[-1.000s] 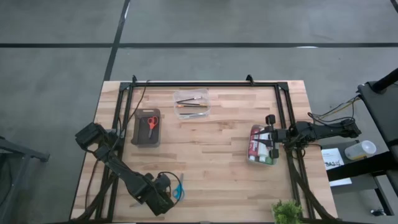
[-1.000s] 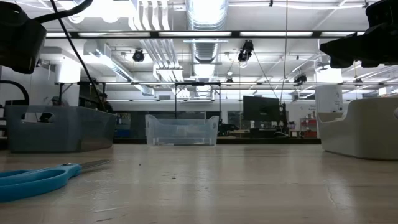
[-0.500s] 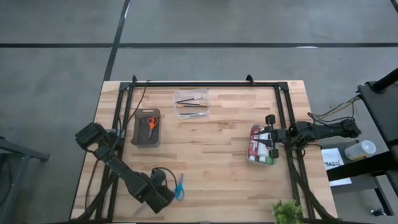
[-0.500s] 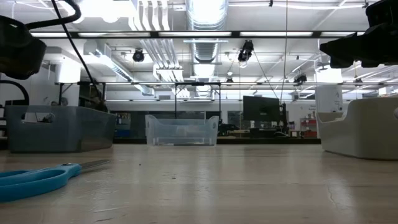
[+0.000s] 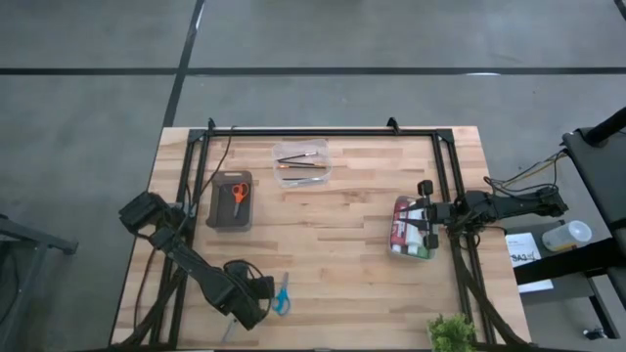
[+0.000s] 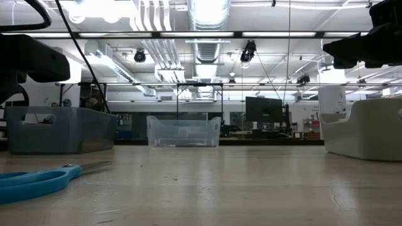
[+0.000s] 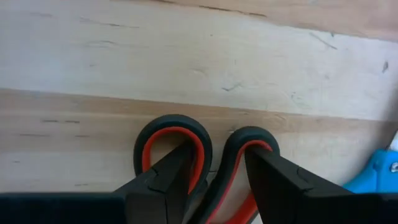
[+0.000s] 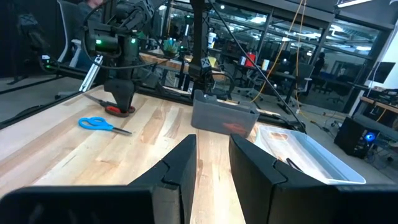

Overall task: Pick & Place Paint Supplies
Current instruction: Put the black scissors into the black bin

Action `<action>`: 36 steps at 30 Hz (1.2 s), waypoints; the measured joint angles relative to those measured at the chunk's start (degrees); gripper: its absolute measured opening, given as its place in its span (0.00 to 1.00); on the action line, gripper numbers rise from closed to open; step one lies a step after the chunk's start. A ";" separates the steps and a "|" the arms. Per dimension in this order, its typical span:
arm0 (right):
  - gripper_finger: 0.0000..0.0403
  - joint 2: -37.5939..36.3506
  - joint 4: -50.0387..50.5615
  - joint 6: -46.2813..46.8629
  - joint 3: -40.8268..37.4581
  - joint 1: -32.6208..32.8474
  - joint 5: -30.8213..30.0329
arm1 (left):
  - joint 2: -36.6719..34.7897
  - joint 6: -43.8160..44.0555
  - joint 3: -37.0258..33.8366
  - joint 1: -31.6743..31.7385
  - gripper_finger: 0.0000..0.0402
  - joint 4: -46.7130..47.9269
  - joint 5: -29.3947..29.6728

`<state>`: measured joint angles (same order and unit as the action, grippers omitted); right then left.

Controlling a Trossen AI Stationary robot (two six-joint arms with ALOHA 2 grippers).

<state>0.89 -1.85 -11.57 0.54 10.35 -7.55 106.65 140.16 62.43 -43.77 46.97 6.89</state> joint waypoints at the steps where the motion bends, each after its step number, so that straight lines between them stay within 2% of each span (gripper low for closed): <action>1: 0.23 0.00 0.00 0.00 0.00 0.00 0.00 | 0.00 0.27 0.00 0.00 0.41 -0.01 -0.04; 10: 0.23 0.00 -0.01 0.00 0.00 0.01 0.00 | 0.00 -0.72 0.00 0.04 0.40 -0.36 -0.06; 18: 0.23 0.00 -0.02 0.00 0.00 0.01 0.00 | 0.00 -0.79 -0.04 0.04 0.20 -0.36 -0.42; 21: 0.23 0.00 -0.02 0.00 0.00 0.00 0.00 | 0.00 -0.81 -0.04 0.04 0.17 -0.38 -0.43; 36: 0.23 0.02 -0.02 0.01 0.00 0.00 0.00 | -2.20 -2.17 -0.22 0.63 0.20 -0.97 -0.02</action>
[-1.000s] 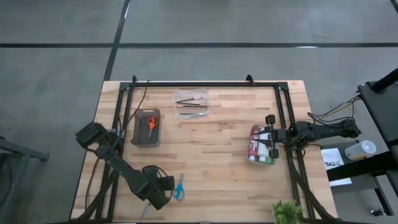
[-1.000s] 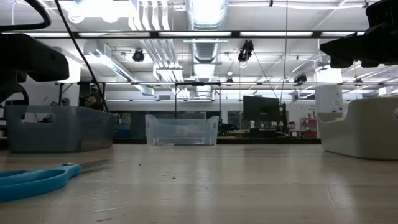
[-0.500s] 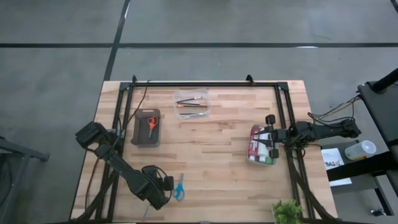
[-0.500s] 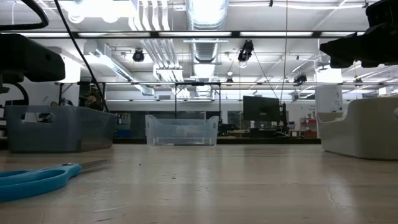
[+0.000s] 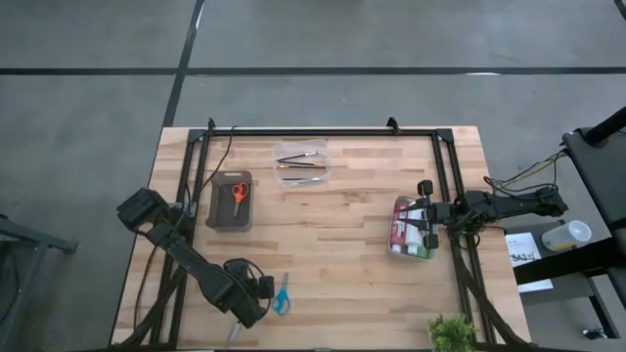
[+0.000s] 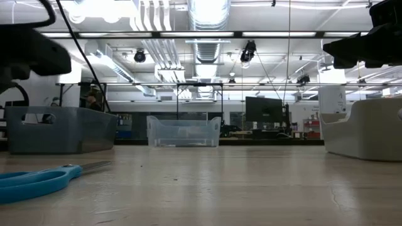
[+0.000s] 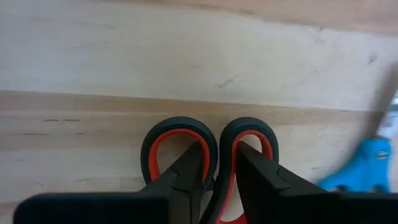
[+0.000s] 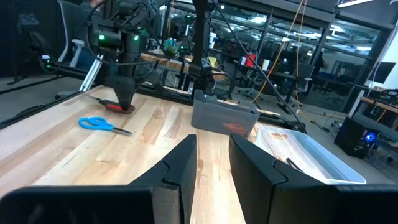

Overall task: Pick & Place Paint Supplies
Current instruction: Put the black scissors into the black bin

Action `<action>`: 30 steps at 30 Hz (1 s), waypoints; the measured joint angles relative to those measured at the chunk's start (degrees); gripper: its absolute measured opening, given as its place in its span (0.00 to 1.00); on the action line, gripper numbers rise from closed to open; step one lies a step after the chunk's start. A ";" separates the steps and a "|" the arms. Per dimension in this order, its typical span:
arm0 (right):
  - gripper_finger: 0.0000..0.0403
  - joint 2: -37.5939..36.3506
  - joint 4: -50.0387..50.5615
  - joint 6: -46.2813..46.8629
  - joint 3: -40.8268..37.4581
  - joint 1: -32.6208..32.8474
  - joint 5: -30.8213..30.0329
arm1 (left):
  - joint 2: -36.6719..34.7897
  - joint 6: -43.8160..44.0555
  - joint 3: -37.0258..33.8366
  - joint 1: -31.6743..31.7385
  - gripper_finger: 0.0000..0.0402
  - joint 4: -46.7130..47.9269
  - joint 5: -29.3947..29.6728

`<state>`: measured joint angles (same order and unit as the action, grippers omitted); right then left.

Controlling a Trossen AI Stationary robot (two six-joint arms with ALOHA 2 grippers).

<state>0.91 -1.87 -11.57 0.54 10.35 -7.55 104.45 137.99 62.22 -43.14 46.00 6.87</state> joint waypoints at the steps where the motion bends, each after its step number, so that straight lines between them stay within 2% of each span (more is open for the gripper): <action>1: 0.23 0.00 0.00 -0.01 0.00 0.02 0.00 | -0.53 -0.11 0.00 0.07 0.20 0.62 0.35; 10: 0.23 0.00 0.02 0.01 0.00 0.02 0.00 | -2.57 -1.11 0.09 0.60 0.21 2.01 1.60; 15: 0.23 0.00 0.02 -0.01 0.00 0.00 0.00 | -6.35 -1.61 0.13 1.94 0.21 4.73 3.47; 24: 0.23 0.00 0.04 -0.01 0.00 0.02 0.00 | -19.10 -1.68 0.17 7.62 0.21 20.53 15.28; 27: 0.23 0.00 0.04 -0.01 0.00 0.02 0.00 | -23.94 -2.30 0.20 11.34 0.21 26.12 17.12; 30: 0.23 -0.01 0.04 -0.01 0.00 0.02 0.00 | -27.78 -6.71 0.20 15.63 0.21 29.43 17.21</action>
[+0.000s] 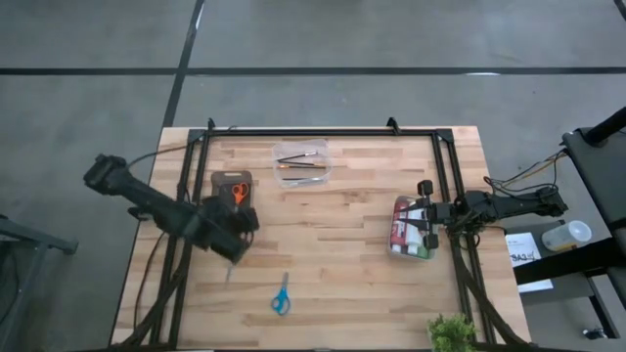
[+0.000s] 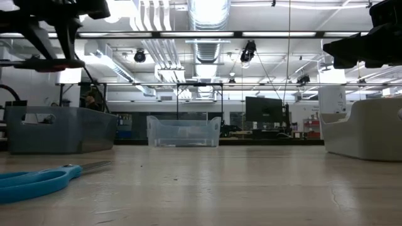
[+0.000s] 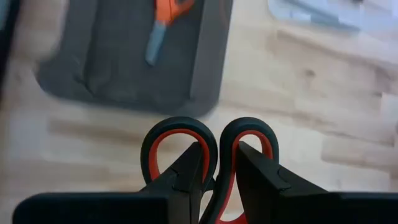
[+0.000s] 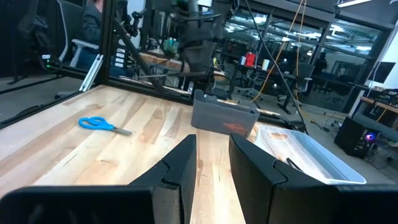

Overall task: Pick & Place Paint Supplies
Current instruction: Put the black scissors into the black bin

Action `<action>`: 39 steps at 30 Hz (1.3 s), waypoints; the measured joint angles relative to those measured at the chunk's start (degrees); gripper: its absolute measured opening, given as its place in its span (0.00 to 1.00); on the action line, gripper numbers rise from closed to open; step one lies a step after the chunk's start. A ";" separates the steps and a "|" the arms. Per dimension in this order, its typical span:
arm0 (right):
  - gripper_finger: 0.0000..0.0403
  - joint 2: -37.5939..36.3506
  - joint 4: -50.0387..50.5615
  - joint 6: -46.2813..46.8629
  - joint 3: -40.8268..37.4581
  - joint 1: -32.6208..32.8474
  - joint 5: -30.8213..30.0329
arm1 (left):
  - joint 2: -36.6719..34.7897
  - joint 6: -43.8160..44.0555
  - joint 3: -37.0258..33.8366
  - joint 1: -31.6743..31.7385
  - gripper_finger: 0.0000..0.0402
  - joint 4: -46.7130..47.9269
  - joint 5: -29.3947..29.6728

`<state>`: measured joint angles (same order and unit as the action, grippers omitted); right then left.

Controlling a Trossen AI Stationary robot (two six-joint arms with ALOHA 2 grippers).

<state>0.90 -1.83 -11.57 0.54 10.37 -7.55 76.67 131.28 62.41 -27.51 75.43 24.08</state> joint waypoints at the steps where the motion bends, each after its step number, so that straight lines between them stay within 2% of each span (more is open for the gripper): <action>1: 0.23 -0.01 0.00 0.00 0.00 -0.01 0.00 | -1.12 -1.64 0.00 1.46 0.21 0.97 0.00; 6: 0.23 0.01 0.00 0.02 0.00 -0.02 0.00 | -5.10 -10.30 0.02 10.34 0.21 4.34 2.31; 14: 0.23 -0.01 0.02 0.00 0.00 -0.02 0.00 | -7.19 -30.32 0.02 28.68 0.21 4.42 3.83; 23: 0.23 0.01 0.02 0.00 0.00 0.00 0.00 | -7.19 -53.60 0.02 47.26 0.21 -2.42 3.15; 27: 0.23 0.01 0.02 0.00 0.00 -0.01 0.00 | -7.19 -58.27 -0.59 50.79 0.21 -4.79 -0.02; 39: 0.23 -0.01 0.02 0.00 0.00 -0.02 0.00 | -7.15 -57.97 -10.68 51.12 0.21 -13.95 -1.89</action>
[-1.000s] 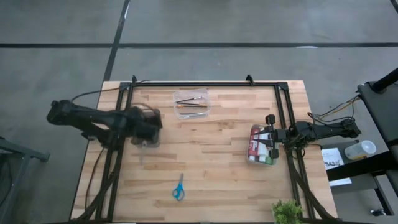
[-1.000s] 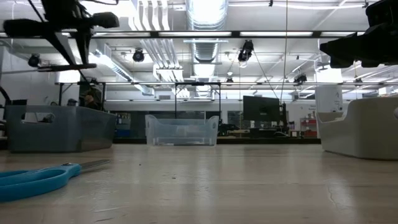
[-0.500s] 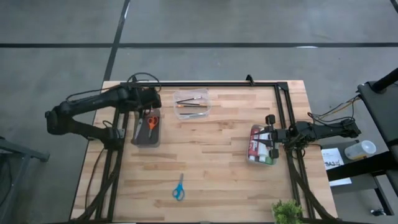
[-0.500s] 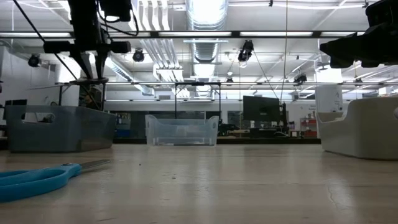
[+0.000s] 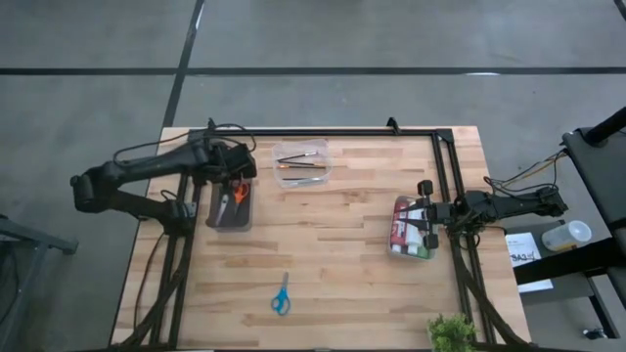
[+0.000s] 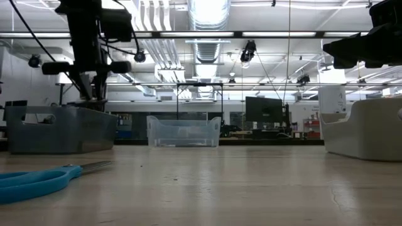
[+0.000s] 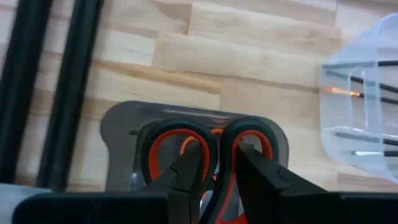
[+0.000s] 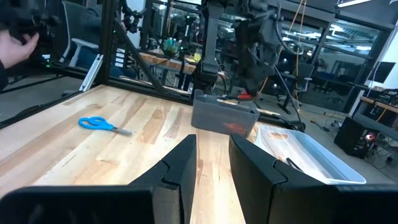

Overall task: Pick & Place Paint Supplies
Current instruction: Put the black scissors into the black bin, then put the blue scissors into the black bin

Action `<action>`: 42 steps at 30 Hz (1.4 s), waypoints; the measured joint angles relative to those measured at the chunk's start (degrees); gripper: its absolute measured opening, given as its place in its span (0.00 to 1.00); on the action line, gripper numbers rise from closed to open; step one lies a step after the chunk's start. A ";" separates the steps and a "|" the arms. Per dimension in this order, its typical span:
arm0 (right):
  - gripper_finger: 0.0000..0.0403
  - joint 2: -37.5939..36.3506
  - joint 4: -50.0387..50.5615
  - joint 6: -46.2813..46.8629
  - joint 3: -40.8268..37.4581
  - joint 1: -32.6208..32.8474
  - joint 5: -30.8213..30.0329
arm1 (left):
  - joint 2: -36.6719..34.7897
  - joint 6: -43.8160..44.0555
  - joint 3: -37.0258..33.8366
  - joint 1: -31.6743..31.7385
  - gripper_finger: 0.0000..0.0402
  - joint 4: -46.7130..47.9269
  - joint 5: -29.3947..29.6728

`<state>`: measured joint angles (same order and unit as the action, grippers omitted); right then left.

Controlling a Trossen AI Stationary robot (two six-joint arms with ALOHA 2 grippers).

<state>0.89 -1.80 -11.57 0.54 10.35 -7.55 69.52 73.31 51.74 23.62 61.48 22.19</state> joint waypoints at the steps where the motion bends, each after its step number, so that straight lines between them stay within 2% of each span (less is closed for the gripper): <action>1: 0.23 0.00 0.00 0.00 0.00 0.00 0.00 | 0.00 0.01 -0.92 0.00 0.21 -1.13 -0.44; 8: 0.23 0.00 0.00 0.00 0.00 0.01 0.00 | 0.00 0.17 -7.08 0.00 0.21 -6.63 -5.02; 16: 0.23 0.00 0.00 0.00 0.00 0.00 -0.01 | 0.00 0.16 -9.24 0.00 0.22 -8.11 -5.55; 19: 0.23 0.02 0.00 0.00 0.00 0.00 -0.02 | 0.00 -0.91 -9.30 0.00 0.26 -9.33 -5.77; 26: 0.23 0.00 0.00 0.02 0.00 0.00 0.00 | -0.04 -1.33 -9.28 0.00 0.44 -9.51 -5.81; 30: 0.23 0.00 0.00 0.00 0.00 0.00 0.00 | -0.07 -1.33 -9.28 0.00 0.50 -9.64 -7.39; 37: 0.23 0.01 0.00 0.00 0.00 0.02 0.00 | -0.22 -4.68 -4.83 -1.94 0.52 -9.29 -10.44; 42: 0.23 0.00 0.00 0.02 0.00 0.01 0.00 | -0.25 -2.20 -0.21 -9.73 0.52 -9.13 -8.30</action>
<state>0.89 -1.80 -11.56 0.54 10.35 -7.55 69.26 71.11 51.53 13.89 52.35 13.89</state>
